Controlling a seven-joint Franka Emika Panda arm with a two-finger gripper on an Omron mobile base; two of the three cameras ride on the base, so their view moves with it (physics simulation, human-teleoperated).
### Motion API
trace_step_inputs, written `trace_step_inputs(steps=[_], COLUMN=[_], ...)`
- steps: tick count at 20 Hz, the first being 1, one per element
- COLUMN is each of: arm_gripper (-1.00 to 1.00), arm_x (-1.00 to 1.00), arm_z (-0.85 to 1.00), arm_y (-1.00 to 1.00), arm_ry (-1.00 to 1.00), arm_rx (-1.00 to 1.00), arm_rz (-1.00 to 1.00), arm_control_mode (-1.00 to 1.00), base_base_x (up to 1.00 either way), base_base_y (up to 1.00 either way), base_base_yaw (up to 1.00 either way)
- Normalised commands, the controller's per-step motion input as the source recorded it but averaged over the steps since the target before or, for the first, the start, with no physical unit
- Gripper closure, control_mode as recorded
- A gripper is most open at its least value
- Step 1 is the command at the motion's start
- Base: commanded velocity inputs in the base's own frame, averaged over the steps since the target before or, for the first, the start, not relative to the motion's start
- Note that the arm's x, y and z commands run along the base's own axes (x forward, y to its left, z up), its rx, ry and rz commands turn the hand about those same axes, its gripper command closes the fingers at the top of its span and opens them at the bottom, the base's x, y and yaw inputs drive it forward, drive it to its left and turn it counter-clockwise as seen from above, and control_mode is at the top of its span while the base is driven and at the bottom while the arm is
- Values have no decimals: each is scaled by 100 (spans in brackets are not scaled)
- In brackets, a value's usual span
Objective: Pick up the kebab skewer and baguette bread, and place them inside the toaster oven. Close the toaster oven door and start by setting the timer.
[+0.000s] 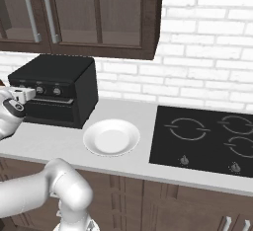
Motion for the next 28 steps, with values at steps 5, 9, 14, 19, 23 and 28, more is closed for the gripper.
trace_step_inputs(steps=[5, 9, 14, 19, 23, 28], arm_gripper=[-100, -100, -100, -100, -100, -100], arm_x=[0, 0, 0, -2, 0, 0], arm_z=[0, 0, 0, 0, 0, 0], arm_y=[0, 0, 0, 0, 0, 0], arm_ry=[0, 0, 0, 0, 0, 0], arm_rx=[0, 0, 0, 0, 0, 0], arm_rz=[0, 0, 0, 0, 0, 0], arm_control_mode=[-100, -100, -100, -100, -100, -100], base_base_x=[0, 0, 0, 0, 0, 0], base_base_y=[0, 0, 0, 0, 0, 0], base_base_yaw=[0, 0, 0, 0, 0, 0])
